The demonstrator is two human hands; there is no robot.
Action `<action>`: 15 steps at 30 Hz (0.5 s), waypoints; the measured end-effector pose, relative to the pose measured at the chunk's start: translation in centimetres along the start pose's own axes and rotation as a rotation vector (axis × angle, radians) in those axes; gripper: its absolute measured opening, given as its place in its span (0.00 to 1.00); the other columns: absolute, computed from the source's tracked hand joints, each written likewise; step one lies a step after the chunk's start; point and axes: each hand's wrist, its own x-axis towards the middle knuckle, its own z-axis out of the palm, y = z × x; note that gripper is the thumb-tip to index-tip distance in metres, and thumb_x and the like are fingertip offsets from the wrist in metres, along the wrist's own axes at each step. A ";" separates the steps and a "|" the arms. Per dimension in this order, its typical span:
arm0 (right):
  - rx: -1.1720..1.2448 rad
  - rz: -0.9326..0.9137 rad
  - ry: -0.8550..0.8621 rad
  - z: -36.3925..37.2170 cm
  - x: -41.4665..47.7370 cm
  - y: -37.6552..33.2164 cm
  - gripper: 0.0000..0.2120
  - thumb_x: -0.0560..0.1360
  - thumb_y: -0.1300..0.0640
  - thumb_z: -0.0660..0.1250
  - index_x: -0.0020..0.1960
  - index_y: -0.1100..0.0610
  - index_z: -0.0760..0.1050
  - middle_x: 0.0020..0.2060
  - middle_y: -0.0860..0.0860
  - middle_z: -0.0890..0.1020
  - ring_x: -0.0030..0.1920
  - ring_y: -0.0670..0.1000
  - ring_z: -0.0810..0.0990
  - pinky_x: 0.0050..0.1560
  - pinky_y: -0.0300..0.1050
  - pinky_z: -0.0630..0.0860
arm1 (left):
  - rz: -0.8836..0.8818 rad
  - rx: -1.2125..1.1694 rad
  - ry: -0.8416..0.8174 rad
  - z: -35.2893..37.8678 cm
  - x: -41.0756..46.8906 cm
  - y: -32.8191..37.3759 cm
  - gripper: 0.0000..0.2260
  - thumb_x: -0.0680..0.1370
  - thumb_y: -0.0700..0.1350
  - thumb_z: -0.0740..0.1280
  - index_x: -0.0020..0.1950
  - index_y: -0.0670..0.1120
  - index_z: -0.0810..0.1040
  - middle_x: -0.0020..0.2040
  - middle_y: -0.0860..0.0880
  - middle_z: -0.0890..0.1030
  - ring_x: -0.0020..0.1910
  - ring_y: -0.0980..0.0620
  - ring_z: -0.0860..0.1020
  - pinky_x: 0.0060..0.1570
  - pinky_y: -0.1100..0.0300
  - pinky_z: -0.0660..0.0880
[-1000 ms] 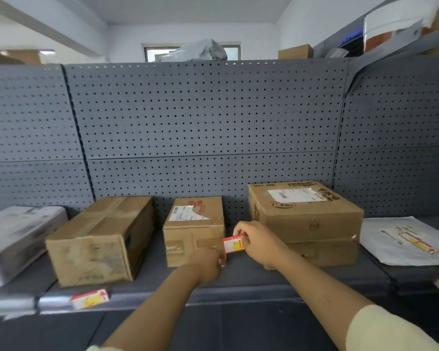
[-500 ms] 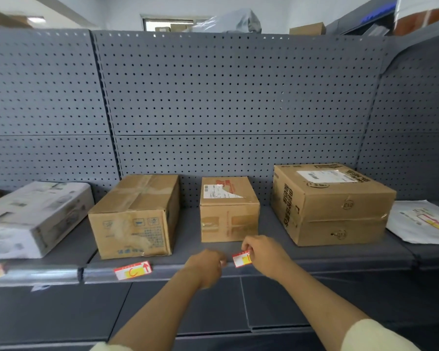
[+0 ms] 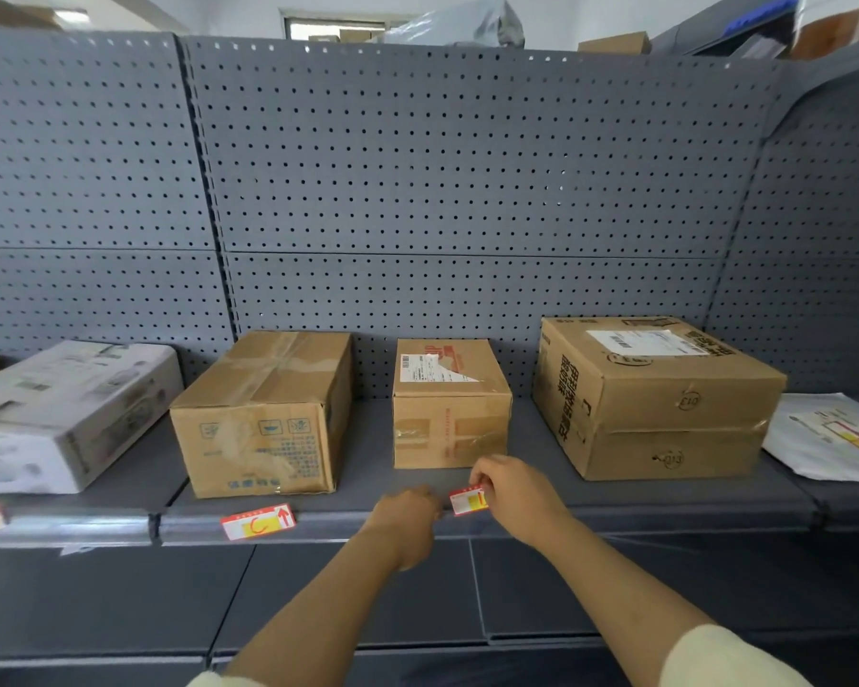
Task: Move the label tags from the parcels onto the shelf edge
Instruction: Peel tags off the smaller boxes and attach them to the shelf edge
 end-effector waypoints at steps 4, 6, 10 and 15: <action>-0.004 -0.030 -0.007 0.4 -0.2 -0.1 0.08 0.77 0.63 0.63 0.50 0.53 0.77 0.50 0.48 0.78 0.46 0.50 0.78 0.45 0.46 0.76 | -0.026 -0.043 -0.008 -0.1 0.0 0.3 0.18 0.78 0.39 0.62 0.67 0.47 0.73 0.65 0.45 0.74 0.62 0.43 0.75 0.61 0.51 0.73; -0.013 -0.040 -0.005 0.9 -0.4 -0.2 0.07 0.77 0.63 0.62 0.50 0.53 0.77 0.50 0.47 0.76 0.45 0.50 0.78 0.45 0.46 0.77 | -0.043 -0.085 -0.014 -0.2 0.0 0.2 0.17 0.78 0.38 0.62 0.66 0.47 0.74 0.65 0.45 0.75 0.61 0.43 0.76 0.61 0.51 0.74; -0.014 -0.055 -0.002 1.6 -0.5 -0.5 0.07 0.77 0.63 0.62 0.49 0.54 0.78 0.50 0.48 0.76 0.48 0.50 0.78 0.46 0.45 0.76 | -0.056 -0.129 -0.020 -0.1 0.0 0.2 0.17 0.77 0.37 0.62 0.65 0.48 0.76 0.65 0.46 0.75 0.62 0.44 0.75 0.62 0.52 0.73; -0.054 -0.109 0.061 1.7 -0.5 -1.0 0.08 0.76 0.62 0.64 0.49 0.55 0.81 0.50 0.49 0.81 0.52 0.49 0.77 0.50 0.42 0.74 | -0.089 -0.156 0.011 -0.3 -0.1 0.1 0.17 0.78 0.39 0.61 0.65 0.49 0.77 0.65 0.47 0.76 0.62 0.46 0.76 0.62 0.54 0.73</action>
